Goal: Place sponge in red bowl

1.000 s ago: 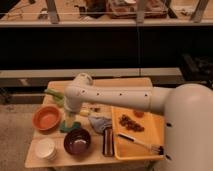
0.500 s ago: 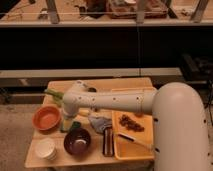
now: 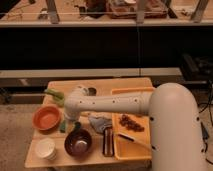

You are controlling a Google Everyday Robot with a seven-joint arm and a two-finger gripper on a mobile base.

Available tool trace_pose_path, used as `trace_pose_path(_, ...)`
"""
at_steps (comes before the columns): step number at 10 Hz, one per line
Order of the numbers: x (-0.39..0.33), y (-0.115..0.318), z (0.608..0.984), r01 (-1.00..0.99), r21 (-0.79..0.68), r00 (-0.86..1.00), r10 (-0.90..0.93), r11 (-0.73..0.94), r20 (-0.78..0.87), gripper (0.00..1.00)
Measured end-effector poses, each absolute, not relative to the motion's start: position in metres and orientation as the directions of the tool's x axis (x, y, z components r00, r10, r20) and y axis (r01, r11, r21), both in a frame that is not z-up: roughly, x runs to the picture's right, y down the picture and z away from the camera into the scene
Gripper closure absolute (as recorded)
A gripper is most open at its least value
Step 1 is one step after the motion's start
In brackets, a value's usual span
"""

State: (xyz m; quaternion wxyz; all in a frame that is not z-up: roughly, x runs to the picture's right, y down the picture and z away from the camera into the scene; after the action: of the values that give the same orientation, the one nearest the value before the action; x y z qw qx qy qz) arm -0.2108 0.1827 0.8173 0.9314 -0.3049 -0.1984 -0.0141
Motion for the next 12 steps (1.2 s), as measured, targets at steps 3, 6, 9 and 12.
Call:
trace_pose_path(3, -0.19, 0.188, 0.823, 0.115, -0.571, 0.938, 0.1, 0.813, 0.332, 0.35)
trace_pose_path(6, -0.177, 0.194, 0.828, 0.095, -0.578, 0.95, 0.1, 0.811, 0.296, 0.35)
trace_pose_path(9, -0.177, 0.203, 0.835, 0.093, -0.596, 0.953, 0.103, 0.797, 0.286, 0.36)
trace_pose_path(12, -0.181, 0.205, 0.838, 0.1, -0.615, 0.948, 0.113, 0.782, 0.298, 0.65)
